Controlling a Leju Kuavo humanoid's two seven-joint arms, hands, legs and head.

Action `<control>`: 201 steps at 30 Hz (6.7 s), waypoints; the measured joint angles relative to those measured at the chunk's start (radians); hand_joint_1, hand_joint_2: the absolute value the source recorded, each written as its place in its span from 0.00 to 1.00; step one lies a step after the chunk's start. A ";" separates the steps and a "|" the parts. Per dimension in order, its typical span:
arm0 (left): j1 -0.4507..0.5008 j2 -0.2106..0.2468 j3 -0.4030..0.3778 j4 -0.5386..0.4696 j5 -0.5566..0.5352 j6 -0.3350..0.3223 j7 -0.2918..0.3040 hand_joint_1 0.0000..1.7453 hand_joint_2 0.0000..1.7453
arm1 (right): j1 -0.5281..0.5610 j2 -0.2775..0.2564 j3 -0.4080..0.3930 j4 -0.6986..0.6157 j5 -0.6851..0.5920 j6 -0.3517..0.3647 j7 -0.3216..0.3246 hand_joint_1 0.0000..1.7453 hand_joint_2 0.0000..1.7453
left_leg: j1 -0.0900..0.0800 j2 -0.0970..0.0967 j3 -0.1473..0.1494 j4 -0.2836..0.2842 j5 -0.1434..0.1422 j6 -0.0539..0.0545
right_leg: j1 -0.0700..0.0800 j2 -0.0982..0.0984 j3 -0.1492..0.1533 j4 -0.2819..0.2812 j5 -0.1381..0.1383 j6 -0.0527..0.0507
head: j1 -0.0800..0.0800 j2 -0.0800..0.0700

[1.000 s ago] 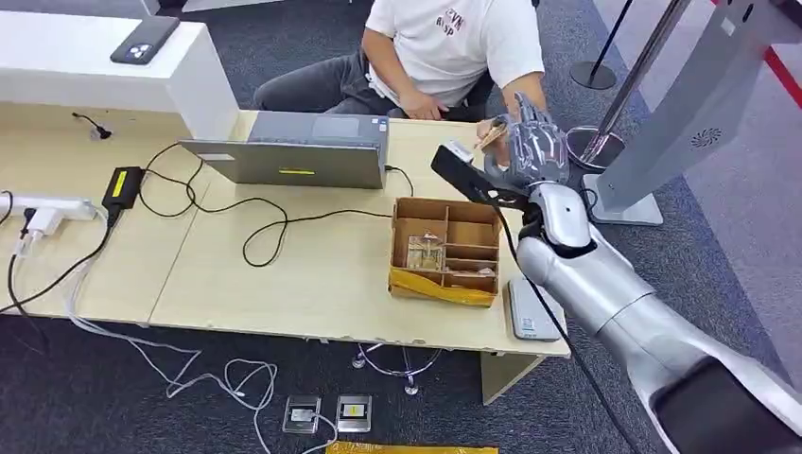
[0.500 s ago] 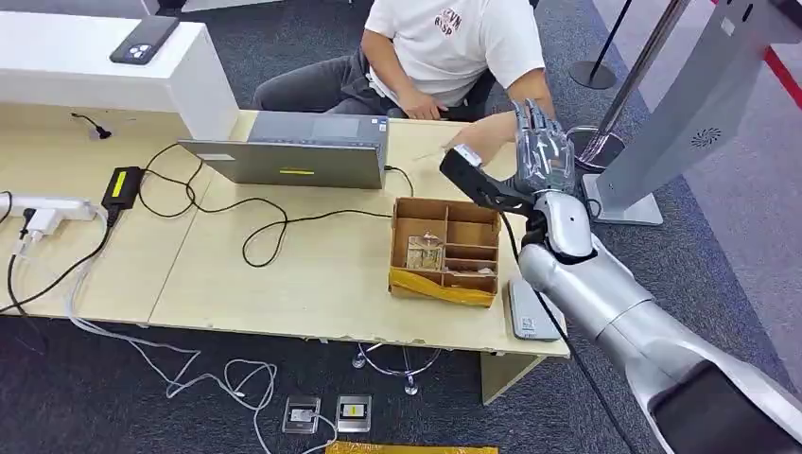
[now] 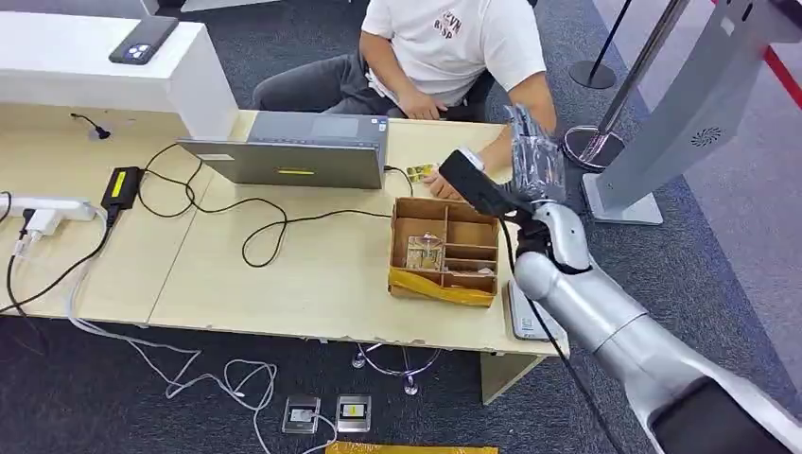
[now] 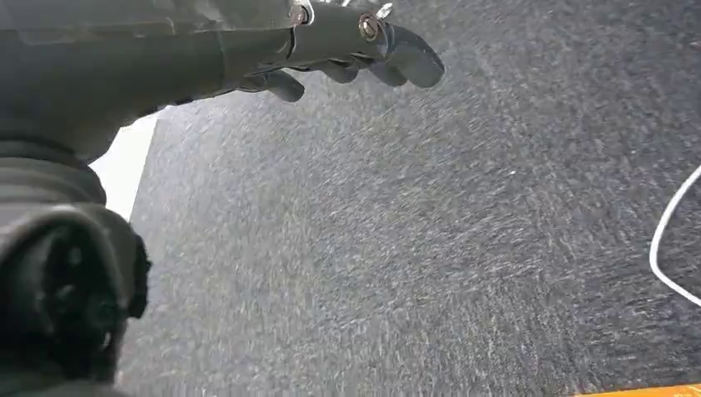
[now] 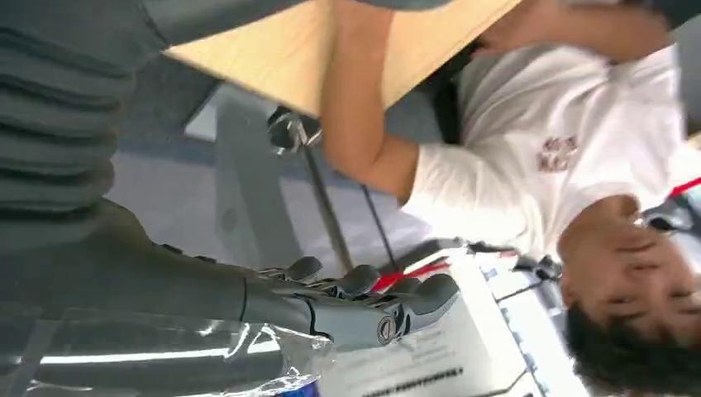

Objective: Pass the card to the sensor for recognition and then transmit it.

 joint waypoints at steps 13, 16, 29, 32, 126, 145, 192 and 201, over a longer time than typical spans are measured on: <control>0.002 0.007 0.000 0.000 0.058 0.000 0.004 0.00 0.00 | 0.289 -0.107 -0.009 -0.443 -0.011 0.114 -0.017 0.00 1.00 | 0.000 0.003 0.000 0.000 -0.001 -0.001 | 0.000 0.001 0.000 -0.001 -0.001 -0.001 | 0.000 0.000; 0.002 0.007 0.000 0.000 0.055 0.000 0.014 0.00 0.00 | 0.309 -0.123 -0.012 -0.484 -0.010 0.117 -0.019 0.00 1.00 | 0.000 0.003 0.001 0.000 -0.001 -0.001 | 0.000 0.001 0.000 -0.001 -0.001 -0.001 | 0.000 0.000; 0.002 0.007 0.000 -0.001 0.049 0.000 0.023 0.00 0.00 | 0.352 -0.165 -0.024 -0.569 -0.006 0.118 -0.026 0.00 1.00 | 0.000 0.004 0.001 0.000 -0.001 -0.001 | 0.000 0.003 0.000 0.000 -0.001 -0.001 | 0.000 0.000; 0.003 0.007 0.000 -0.002 0.049 0.000 0.023 0.00 0.00 | 0.354 -0.171 -0.024 -0.578 0.005 0.121 -0.018 0.00 1.00 | 0.000 0.003 0.001 0.000 -0.001 -0.001 | 0.000 0.003 0.000 0.000 -0.001 -0.001 | 0.000 0.000; 0.007 0.005 -0.047 -0.019 0.095 0.000 0.022 0.00 0.00 | 0.325 -0.082 -0.005 -0.115 0.505 0.107 0.129 0.00 1.00 | 0.000 0.003 0.000 0.000 -0.001 -0.001 | 0.000 0.002 0.000 0.000 -0.001 -0.001 | 0.000 0.000; 0.009 0.005 -0.048 -0.020 0.105 0.000 0.015 0.00 0.00 | 0.323 -0.055 -0.006 -0.093 0.485 0.116 0.100 0.00 1.00 | 0.000 0.003 0.000 0.000 -0.001 -0.001 | 0.000 0.002 0.000 0.000 -0.001 -0.001 | 0.000 0.000; 0.014 0.005 -0.048 -0.039 0.121 0.000 0.014 0.00 0.00 | 0.307 -0.019 0.015 -0.047 0.432 0.148 0.069 1.00 1.00 | 0.000 0.003 0.000 0.000 -0.001 -0.001 | 0.000 0.002 0.000 0.000 -0.001 -0.002 | 0.000 0.000; 0.015 0.005 -0.048 -0.042 0.118 0.000 0.014 0.00 0.00 | 0.293 -0.019 0.014 -0.048 0.447 0.096 0.080 1.00 1.00 | 0.000 0.003 0.000 0.000 -0.001 -0.001 | 0.000 0.002 0.000 0.000 0.000 -0.002 | 0.000 0.000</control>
